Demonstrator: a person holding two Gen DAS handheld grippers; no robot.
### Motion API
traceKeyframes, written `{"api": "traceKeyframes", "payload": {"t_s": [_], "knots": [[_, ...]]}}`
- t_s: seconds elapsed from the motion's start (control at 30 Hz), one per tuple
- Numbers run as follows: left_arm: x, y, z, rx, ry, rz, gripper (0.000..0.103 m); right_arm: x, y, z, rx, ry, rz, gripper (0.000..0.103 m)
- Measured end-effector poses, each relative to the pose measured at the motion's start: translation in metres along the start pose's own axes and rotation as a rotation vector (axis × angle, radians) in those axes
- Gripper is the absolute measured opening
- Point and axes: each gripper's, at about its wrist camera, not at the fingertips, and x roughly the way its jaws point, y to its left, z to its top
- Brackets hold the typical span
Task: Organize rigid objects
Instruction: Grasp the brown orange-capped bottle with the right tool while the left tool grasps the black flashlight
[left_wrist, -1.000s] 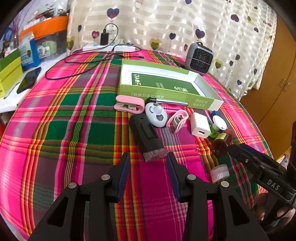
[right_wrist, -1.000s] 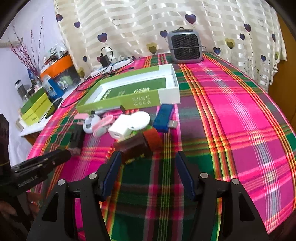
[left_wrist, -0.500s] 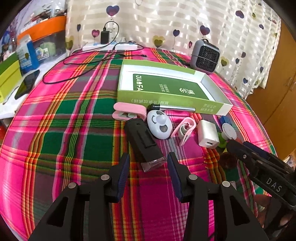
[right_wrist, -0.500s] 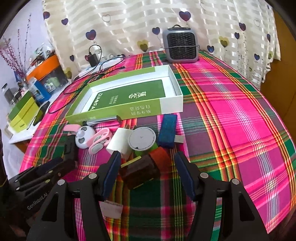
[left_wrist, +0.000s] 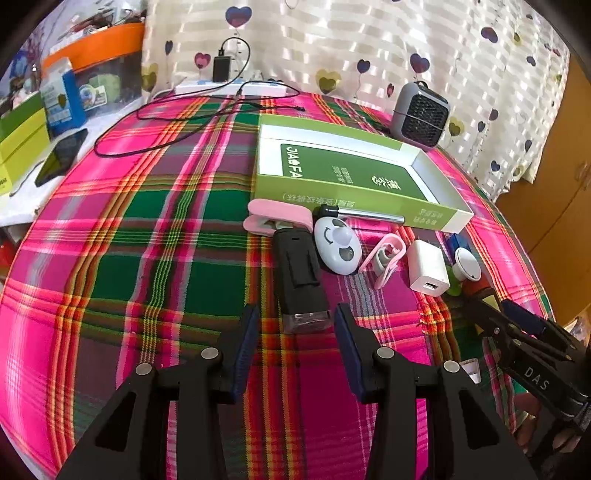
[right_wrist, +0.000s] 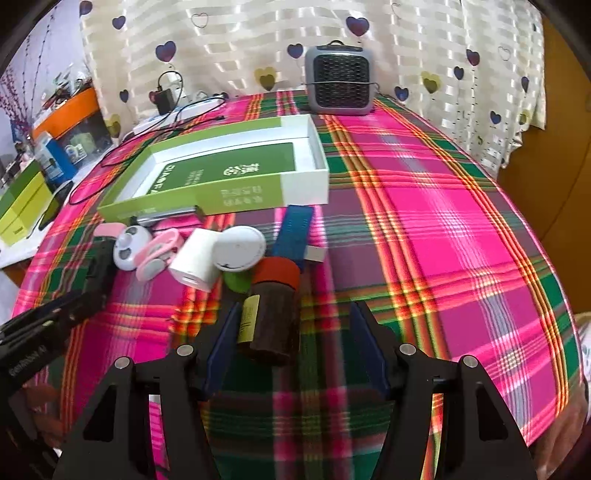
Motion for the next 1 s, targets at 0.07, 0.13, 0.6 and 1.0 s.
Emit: {"api": "traceKeyframes", "payload": {"t_s": [0.07,0.13,0.6,1.0], "knots": [[0.001,0.001,0.001,0.000,0.000,0.008,0.041,0.001,-0.002,-0.001,-0.005,0.003,-0.008,0.061],[0.003,0.001,0.003,-0.001,0.003,0.016,0.041,0.004,-0.003,-0.001,-0.010,0.012,-0.012,0.061],[0.020,-0.006,0.019,0.059,0.013,0.083,0.041,0.009,-0.008,0.001,-0.024,0.004,-0.036,0.061],[0.020,-0.001,0.021,0.024,0.013,0.073,0.034,0.010,-0.009,0.001,-0.053,-0.012,-0.036,0.057]]}}
